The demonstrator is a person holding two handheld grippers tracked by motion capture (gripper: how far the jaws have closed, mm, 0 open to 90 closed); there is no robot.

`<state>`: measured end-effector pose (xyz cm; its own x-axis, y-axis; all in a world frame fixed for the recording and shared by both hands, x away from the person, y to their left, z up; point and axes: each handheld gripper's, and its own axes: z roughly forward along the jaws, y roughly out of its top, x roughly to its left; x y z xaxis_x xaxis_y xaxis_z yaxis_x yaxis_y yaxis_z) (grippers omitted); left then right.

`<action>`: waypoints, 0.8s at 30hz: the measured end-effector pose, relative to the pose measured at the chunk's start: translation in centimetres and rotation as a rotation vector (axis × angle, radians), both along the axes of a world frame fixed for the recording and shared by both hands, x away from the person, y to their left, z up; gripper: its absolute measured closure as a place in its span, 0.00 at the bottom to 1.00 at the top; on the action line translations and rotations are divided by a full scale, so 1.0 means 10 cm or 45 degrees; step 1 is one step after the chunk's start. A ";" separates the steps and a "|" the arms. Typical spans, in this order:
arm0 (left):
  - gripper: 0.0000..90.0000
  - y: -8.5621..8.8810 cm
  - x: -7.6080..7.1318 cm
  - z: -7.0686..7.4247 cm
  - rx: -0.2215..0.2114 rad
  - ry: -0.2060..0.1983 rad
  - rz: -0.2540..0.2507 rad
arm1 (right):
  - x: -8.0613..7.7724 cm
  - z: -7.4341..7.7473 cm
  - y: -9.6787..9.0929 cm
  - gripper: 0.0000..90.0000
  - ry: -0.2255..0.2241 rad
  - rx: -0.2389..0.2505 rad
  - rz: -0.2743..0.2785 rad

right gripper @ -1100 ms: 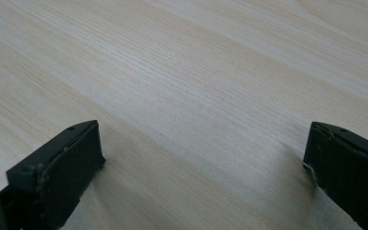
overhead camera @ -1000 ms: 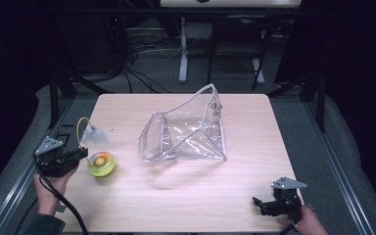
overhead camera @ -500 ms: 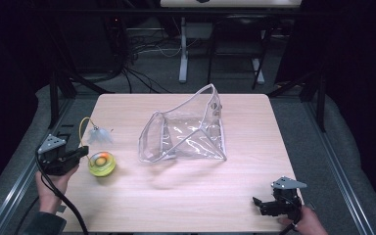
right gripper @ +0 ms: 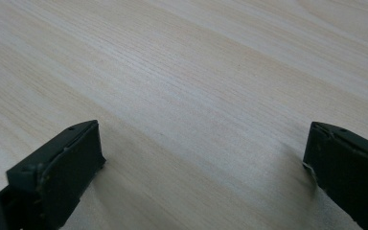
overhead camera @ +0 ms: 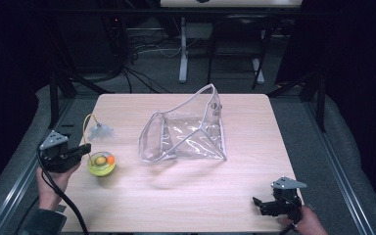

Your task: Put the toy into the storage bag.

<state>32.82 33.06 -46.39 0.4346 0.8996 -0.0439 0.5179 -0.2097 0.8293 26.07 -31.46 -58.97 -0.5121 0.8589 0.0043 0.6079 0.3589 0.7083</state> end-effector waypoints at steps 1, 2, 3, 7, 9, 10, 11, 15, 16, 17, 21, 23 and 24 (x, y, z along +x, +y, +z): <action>0.98 0.00 0.00 0.00 0.000 0.000 0.000 | 0.00 0.00 0.00 0.00 0.000 0.000 0.000; 0.98 -0.01 0.00 0.00 0.009 0.002 -0.005 | 0.00 0.00 0.00 0.00 0.000 0.000 0.000; 0.98 -0.01 0.00 0.00 0.009 0.002 -0.005 | 0.00 0.00 0.00 0.00 0.000 0.000 0.000; 0.98 -0.02 0.00 0.02 0.021 0.014 -0.011 | 0.00 0.00 0.00 0.00 0.000 0.000 0.000; 0.98 -0.03 0.00 0.03 0.026 0.019 -0.018 | 0.00 0.00 0.00 0.00 -0.001 0.001 0.000; 0.98 -0.03 0.00 0.04 0.025 0.020 -0.018 | 0.00 0.00 0.00 0.00 -0.001 0.001 0.000; 0.98 -0.04 0.00 0.04 0.022 0.021 -0.020 | 0.00 0.00 0.00 0.00 0.000 0.000 0.000; 0.98 -0.07 0.01 0.07 0.050 0.030 -0.047 | 0.00 0.00 0.00 0.00 0.000 0.000 0.000; 0.98 -0.08 0.02 0.08 0.046 0.036 -0.047 | 0.00 0.00 0.00 0.00 0.000 0.000 0.000; 0.98 -0.08 0.02 0.08 0.046 0.036 -0.047 | 0.00 0.00 0.00 0.00 0.000 0.000 0.000; 0.98 -0.09 0.03 0.11 0.052 0.034 -0.056 | 0.00 0.00 0.00 0.00 0.000 0.000 0.000; 0.98 -0.09 0.04 0.12 0.052 0.034 -0.061 | 0.00 0.00 0.00 0.00 0.000 0.000 0.000; 0.98 -0.10 0.04 0.13 0.051 0.032 -0.062 | 0.00 0.00 0.00 0.00 0.000 0.000 0.000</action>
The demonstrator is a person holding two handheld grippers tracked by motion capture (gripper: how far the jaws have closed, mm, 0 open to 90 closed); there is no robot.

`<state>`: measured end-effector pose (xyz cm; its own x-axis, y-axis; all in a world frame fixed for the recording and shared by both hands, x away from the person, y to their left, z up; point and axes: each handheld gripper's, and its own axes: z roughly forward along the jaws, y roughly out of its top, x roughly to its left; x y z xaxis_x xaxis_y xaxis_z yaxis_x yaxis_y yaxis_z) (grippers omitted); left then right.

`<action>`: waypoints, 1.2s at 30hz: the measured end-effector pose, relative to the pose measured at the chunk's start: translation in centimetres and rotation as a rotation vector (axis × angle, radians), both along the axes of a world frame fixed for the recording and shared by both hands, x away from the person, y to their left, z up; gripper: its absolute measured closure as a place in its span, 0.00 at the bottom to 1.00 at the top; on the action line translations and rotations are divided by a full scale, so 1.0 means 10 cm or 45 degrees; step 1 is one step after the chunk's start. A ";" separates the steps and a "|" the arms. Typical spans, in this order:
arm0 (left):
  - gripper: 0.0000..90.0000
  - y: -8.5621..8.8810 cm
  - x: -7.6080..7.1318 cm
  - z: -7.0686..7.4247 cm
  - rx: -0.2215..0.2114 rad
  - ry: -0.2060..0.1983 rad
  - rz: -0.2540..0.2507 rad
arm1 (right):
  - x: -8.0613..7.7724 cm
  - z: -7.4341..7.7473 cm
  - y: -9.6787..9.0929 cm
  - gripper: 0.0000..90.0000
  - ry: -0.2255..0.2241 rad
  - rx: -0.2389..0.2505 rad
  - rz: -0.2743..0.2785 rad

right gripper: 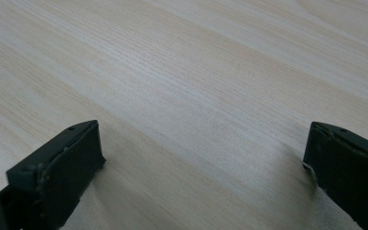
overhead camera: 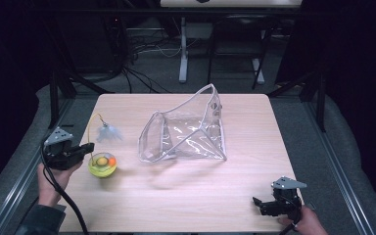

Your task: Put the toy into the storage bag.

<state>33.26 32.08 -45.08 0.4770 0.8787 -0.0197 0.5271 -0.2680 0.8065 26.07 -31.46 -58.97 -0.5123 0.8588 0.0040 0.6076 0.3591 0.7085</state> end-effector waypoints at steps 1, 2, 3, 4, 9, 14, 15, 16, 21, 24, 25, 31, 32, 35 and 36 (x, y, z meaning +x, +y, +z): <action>0.98 0.00 0.00 0.01 0.002 0.002 -0.004 | 0.00 0.00 0.00 0.00 -0.001 0.000 -0.001; 0.98 -0.01 0.01 0.02 0.006 0.000 -0.004 | 0.00 0.00 0.00 0.00 -0.001 0.000 -0.001; 0.98 -0.02 0.01 0.03 0.004 0.003 -0.008 | 0.00 0.00 0.00 0.00 0.000 0.000 -0.001; 0.98 -0.02 0.01 0.04 0.008 0.000 -0.009 | 0.00 0.00 0.00 0.00 0.000 0.000 0.000; 0.98 -0.03 0.01 0.12 0.014 -0.008 -0.020 | 0.00 0.00 0.00 0.00 0.000 0.001 -0.001; 0.98 -0.03 0.01 0.19 0.021 -0.016 -0.034 | 0.00 0.00 0.01 0.00 -0.001 0.007 -0.006; 0.98 -0.04 0.01 0.20 0.019 -0.019 -0.033 | 0.00 0.00 0.01 0.00 -0.002 0.006 -0.006; 0.98 -0.04 0.01 0.21 0.024 -0.019 -0.037 | 0.00 0.00 0.01 0.00 -0.003 0.006 -0.006; 0.98 -0.06 0.03 0.26 0.039 -0.023 -0.052 | 0.00 0.00 0.01 0.00 -0.004 0.006 -0.006; 0.98 -0.07 0.04 0.28 0.047 -0.025 -0.060 | 0.00 0.00 0.01 0.00 -0.003 0.006 -0.006; 0.98 -0.08 0.04 0.29 0.048 -0.027 -0.062 | 0.00 0.00 0.01 0.00 -0.003 0.006 -0.006; 0.98 -0.10 0.07 0.35 0.064 -0.035 -0.075 | 0.00 0.00 0.01 0.00 -0.003 0.005 -0.005; 0.98 -0.12 0.07 0.39 0.069 -0.045 -0.078 | 0.00 0.00 0.01 0.00 -0.003 0.005 -0.005; 0.98 -0.13 0.08 0.42 0.071 -0.052 -0.080 | 0.00 0.00 0.01 0.00 -0.002 0.004 -0.005; 0.98 -0.14 0.08 0.43 0.075 -0.054 -0.084 | 0.00 0.00 0.01 0.00 -0.004 0.005 -0.005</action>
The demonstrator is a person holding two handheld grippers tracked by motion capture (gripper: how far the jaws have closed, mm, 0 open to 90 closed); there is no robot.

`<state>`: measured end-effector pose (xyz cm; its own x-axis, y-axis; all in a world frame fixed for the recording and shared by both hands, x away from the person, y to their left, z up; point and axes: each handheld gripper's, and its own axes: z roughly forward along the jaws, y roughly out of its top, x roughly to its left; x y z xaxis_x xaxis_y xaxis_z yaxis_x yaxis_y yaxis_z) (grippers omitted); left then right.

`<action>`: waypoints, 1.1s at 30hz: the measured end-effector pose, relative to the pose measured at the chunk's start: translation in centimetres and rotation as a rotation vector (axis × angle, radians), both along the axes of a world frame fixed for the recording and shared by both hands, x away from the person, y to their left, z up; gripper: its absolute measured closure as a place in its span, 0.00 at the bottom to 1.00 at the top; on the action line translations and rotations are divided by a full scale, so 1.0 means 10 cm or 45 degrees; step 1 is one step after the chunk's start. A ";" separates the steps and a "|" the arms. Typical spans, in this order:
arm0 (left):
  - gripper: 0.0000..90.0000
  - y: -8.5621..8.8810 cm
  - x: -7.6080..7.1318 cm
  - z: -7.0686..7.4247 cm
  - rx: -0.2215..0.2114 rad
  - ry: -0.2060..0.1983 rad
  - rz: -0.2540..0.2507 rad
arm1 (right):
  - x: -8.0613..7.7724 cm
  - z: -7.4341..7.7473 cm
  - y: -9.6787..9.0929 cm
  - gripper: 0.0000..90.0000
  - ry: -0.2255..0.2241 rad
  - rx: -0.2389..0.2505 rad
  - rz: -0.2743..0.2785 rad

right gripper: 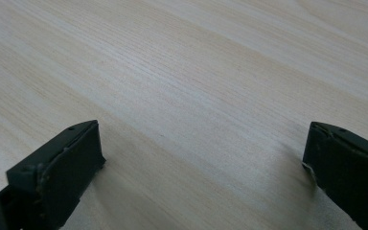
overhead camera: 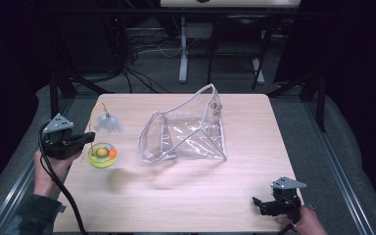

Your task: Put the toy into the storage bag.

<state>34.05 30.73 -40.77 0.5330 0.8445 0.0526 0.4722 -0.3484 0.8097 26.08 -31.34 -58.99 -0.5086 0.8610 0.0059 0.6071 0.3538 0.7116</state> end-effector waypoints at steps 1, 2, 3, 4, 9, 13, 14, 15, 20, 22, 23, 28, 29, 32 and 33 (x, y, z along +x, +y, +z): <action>0.98 -0.01 0.00 0.03 -0.001 -0.005 -0.001 | 0.00 0.00 0.00 0.00 0.000 -0.001 0.000; 0.98 -0.01 0.00 0.03 -0.001 -0.005 -0.001 | 0.00 0.00 0.00 0.00 0.000 -0.001 0.000; 0.98 -0.01 0.01 0.05 0.003 -0.011 -0.004 | 0.00 0.00 0.00 0.00 0.000 -0.001 0.000; 0.98 -0.01 0.01 0.06 -0.001 -0.017 -0.004 | 0.00 0.00 0.00 0.00 0.000 -0.001 0.000; 0.98 -0.05 0.04 0.12 0.019 -0.028 -0.018 | 0.00 0.00 0.00 0.00 0.001 -0.005 -0.004; 0.98 -0.07 0.05 0.16 0.020 -0.043 -0.019 | -0.01 0.00 0.00 0.00 0.000 -0.004 -0.008; 0.98 -0.08 0.05 0.17 0.021 -0.053 -0.018 | -0.01 0.00 0.00 0.00 0.004 -0.012 -0.006; 0.98 -0.08 0.05 0.20 0.024 -0.062 -0.021 | -0.01 0.01 0.00 0.00 0.004 -0.012 -0.007; 0.98 -0.12 0.08 0.26 0.026 -0.078 -0.027 | -0.01 0.00 0.00 0.00 0.001 -0.004 -0.012; 0.98 -0.14 0.09 0.29 0.029 -0.085 -0.034 | -0.01 0.00 0.00 0.00 0.001 -0.004 -0.014; 0.98 -0.15 0.10 0.30 0.032 -0.091 -0.037 | -0.01 0.00 0.00 0.00 0.001 -0.005 -0.013; 0.98 -0.19 0.12 0.34 0.022 -0.107 -0.043 | -0.01 0.00 0.00 0.00 0.002 -0.005 -0.013; 0.98 -0.20 0.13 0.35 0.023 -0.110 -0.048 | -0.01 0.01 0.00 0.00 0.005 -0.012 -0.010; 0.98 -0.22 0.14 0.38 0.025 -0.118 -0.055 | -0.01 0.01 0.00 0.00 0.005 -0.011 -0.010; 0.98 -0.24 0.15 0.40 0.025 -0.124 -0.061 | -0.01 0.00 0.00 0.00 0.005 -0.011 -0.009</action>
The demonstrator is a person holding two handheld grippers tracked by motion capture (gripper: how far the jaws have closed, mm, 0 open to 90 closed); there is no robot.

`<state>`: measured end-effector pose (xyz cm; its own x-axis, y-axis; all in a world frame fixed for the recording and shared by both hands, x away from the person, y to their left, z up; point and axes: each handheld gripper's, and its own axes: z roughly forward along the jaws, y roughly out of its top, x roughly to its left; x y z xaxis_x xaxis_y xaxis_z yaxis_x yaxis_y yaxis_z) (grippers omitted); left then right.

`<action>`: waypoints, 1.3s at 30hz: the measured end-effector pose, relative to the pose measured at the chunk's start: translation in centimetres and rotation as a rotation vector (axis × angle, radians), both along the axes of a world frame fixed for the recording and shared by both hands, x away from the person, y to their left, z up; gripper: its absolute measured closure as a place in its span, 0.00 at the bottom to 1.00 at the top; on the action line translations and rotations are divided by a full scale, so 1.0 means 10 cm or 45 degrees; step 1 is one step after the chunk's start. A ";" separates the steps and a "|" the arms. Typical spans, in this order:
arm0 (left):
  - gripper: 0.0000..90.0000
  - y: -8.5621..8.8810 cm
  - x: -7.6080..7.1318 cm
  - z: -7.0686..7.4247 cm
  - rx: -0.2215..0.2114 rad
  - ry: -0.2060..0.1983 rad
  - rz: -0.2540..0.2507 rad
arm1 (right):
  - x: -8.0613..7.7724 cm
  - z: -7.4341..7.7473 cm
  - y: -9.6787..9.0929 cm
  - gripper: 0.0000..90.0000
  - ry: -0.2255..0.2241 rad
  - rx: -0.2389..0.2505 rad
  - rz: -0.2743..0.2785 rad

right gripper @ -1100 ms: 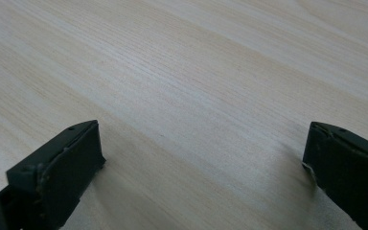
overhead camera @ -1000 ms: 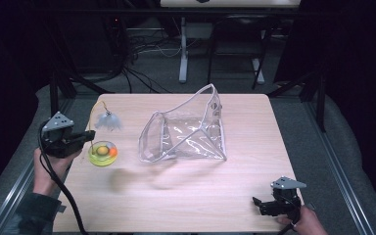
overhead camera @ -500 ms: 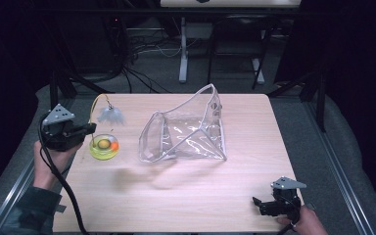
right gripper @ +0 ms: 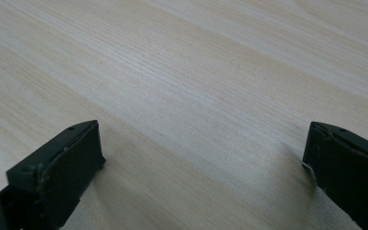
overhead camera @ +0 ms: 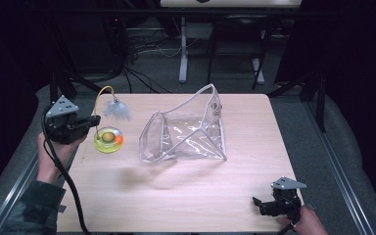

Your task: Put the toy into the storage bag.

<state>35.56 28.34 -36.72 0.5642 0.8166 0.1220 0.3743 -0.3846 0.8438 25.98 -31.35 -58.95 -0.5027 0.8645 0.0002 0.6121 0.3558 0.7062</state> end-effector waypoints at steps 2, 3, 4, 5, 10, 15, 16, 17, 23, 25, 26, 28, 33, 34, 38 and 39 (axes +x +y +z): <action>0.98 -0.01 0.00 0.01 0.005 -0.005 0.000 | 0.00 0.00 0.00 0.00 -0.001 -0.005 0.003; 0.98 -0.03 0.01 0.03 0.005 -0.008 -0.008 | 0.00 0.00 0.00 0.00 -0.001 0.000 0.000; 0.98 -0.03 0.01 0.03 0.005 -0.008 -0.008 | 0.00 0.00 0.00 0.00 -0.001 0.000 0.000; 0.98 -0.05 0.01 0.04 0.006 -0.015 -0.011 | 0.00 0.00 0.00 0.00 -0.001 -0.005 0.003; 0.98 -0.13 0.04 0.11 0.006 -0.029 -0.039 | 0.00 0.00 0.00 0.00 0.001 -0.004 0.003; 0.98 -0.19 0.06 0.15 0.004 -0.042 -0.060 | 0.00 0.00 0.00 0.00 0.001 -0.006 0.003; 0.98 -0.20 0.07 0.16 0.007 -0.043 -0.064 | 0.00 0.00 0.00 0.00 0.001 -0.003 0.003; 0.98 -0.22 0.07 0.17 0.009 -0.043 -0.067 | 0.00 0.00 0.00 0.00 0.001 -0.005 0.003; 0.98 -0.30 0.11 0.25 0.019 -0.059 -0.094 | 0.00 0.00 0.00 0.00 0.001 -0.004 0.003; 0.98 -0.34 0.12 0.28 0.026 -0.063 -0.105 | 0.00 0.00 0.00 0.00 0.001 -0.004 0.003; 0.98 -0.36 0.12 0.29 0.024 -0.066 -0.111 | 0.00 0.00 0.00 0.00 0.001 -0.004 0.003; 0.98 -0.40 0.13 0.31 0.024 -0.069 -0.122 | 0.00 0.00 0.00 0.00 0.001 -0.004 0.003; 0.98 -0.51 0.16 0.37 0.042 -0.073 -0.158 | 0.00 0.00 0.00 0.00 0.000 -0.004 0.003; 0.98 -0.55 0.17 0.38 0.053 -0.070 -0.171 | 0.00 0.00 0.00 0.00 0.001 -0.004 0.003; 0.98 -0.61 0.18 0.41 0.059 -0.075 -0.192 | 0.00 0.00 0.00 0.00 0.001 -0.004 0.003; 0.98 -0.64 0.18 0.41 0.058 -0.074 -0.199 | 0.00 0.00 0.00 0.00 0.001 -0.004 0.003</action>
